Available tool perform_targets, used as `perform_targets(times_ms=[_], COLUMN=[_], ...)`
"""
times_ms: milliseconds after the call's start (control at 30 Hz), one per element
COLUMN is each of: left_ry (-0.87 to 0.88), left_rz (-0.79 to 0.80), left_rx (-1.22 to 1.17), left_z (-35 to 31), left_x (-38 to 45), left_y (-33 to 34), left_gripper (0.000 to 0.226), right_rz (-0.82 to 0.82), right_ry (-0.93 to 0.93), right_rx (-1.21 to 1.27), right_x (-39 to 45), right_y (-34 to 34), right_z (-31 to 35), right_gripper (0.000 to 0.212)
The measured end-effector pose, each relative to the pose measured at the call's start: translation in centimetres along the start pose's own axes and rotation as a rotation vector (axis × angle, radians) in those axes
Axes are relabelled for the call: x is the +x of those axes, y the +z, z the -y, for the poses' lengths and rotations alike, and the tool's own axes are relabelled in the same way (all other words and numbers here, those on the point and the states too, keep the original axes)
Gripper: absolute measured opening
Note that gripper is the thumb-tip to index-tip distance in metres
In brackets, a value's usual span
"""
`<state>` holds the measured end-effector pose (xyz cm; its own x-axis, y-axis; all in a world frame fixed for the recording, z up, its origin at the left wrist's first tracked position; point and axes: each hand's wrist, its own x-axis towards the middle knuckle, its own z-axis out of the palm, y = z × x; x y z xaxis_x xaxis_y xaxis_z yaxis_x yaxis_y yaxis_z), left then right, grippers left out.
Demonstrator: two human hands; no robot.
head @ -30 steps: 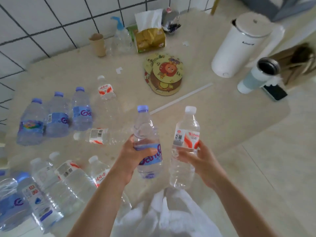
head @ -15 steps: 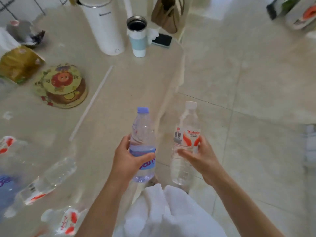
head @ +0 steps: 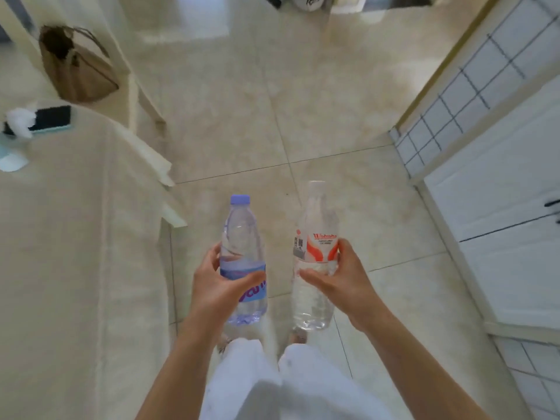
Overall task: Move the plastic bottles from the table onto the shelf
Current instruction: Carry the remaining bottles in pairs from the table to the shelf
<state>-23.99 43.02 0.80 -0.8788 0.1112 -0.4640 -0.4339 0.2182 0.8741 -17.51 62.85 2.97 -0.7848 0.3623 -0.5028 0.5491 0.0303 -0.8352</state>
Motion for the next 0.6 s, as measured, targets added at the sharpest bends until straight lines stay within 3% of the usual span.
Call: perform_targets(times_ms=[267,600], left_ry=[0.054,0.150], left_rz=[0.284,0.575], left_rx=[0.147,0.281], left_z=[-3.2,-9.3], left_x=[0.6,5.0], left_y=[14.2,30.1], left_gripper=[0.055,0.053], right_rz=[-0.324,-0.665], right_ry=[0.087,0.166], right_rx=[0.121,0.240], right_x=[-0.9,2.1], right_y=[-11.5,-23.1], right_z=[-3.7,-5.2], right_gripper=[0.066,0.061])
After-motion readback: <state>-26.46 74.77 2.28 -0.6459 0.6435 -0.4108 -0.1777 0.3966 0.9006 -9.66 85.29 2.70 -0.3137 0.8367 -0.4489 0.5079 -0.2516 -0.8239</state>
